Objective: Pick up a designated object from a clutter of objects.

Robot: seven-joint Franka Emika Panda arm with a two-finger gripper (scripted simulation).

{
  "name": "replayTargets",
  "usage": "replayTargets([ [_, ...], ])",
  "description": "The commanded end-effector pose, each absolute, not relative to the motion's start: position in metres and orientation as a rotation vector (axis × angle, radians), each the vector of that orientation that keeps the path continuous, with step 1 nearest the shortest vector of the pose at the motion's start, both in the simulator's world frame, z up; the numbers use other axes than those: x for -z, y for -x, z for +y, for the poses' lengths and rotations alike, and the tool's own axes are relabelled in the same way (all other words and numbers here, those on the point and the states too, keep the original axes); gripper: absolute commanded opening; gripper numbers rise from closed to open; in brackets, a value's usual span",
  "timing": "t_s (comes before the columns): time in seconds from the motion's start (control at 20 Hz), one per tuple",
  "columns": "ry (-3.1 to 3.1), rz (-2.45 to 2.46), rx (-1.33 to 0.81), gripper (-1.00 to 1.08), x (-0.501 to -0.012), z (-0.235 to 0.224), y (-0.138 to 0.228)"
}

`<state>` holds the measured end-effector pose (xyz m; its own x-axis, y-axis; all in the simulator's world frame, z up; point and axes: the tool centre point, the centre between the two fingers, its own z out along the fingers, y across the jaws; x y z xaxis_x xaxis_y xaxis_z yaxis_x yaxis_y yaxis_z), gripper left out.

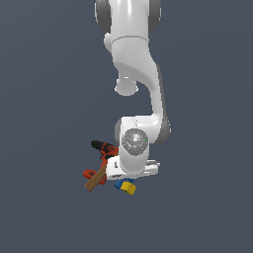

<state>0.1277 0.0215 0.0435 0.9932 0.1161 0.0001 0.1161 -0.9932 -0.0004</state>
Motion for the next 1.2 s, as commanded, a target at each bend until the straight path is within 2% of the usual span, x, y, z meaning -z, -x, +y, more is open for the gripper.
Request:
replayTargets([
  [0.0,3.136,-0.180,0.000,-1.00,-0.043,0.020,-0.128],
  [0.7,3.136,-0.180,0.000,-1.00,-0.045,0.021,-0.126],
  [1.15,3.136,-0.180,0.000,-1.00,-0.068,0.030,-0.107],
])
